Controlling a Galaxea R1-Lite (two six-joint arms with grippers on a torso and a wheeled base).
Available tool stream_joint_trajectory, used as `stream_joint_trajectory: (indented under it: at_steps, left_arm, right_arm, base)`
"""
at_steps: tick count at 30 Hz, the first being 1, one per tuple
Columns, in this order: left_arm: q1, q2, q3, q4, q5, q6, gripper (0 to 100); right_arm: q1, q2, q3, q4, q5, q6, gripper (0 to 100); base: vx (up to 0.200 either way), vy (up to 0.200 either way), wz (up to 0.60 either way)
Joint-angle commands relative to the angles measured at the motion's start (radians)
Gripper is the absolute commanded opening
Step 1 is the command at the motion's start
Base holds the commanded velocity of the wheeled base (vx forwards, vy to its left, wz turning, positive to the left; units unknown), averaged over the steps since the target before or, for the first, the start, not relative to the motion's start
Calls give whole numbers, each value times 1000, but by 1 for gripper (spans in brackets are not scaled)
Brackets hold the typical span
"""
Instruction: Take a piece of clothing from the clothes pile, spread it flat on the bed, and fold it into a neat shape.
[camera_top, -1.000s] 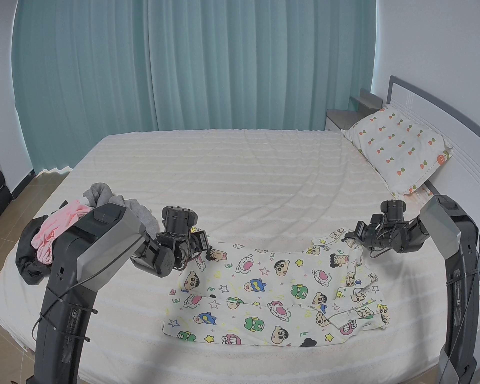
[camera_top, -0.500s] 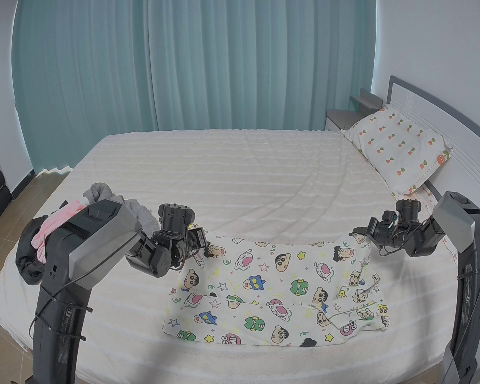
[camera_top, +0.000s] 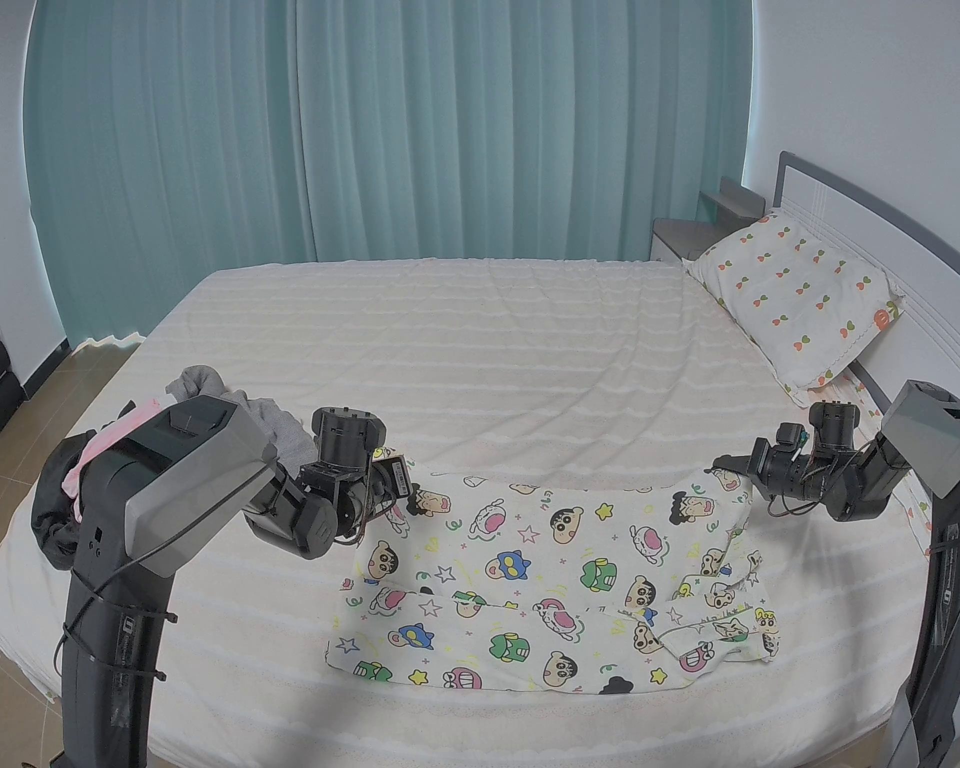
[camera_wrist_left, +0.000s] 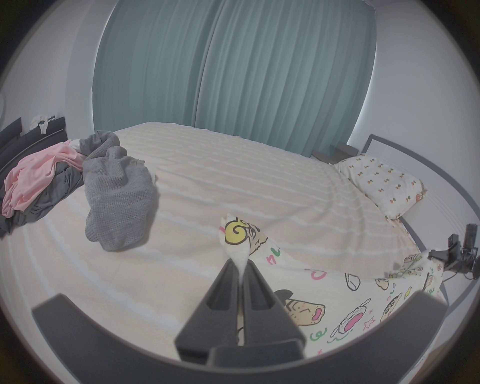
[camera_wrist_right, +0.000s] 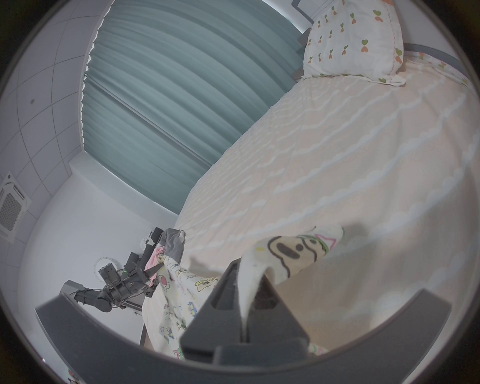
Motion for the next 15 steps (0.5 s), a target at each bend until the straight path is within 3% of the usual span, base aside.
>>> stream_joint_trajectory:
  at_steps: [1, 15]
  left_arm:
    - [-2, -9, 45, -21, 0, 21, 0]
    - [-8, -34, 217, -142, -1, 59, 0]
  right_arm:
    - [-4, -36, 62, -17, 26, -8, 0]
    - [-16, -96, 297, -25, 43, -208, 0]
  base:
    - [0, 0, 0]
    - [0, 0, 0]
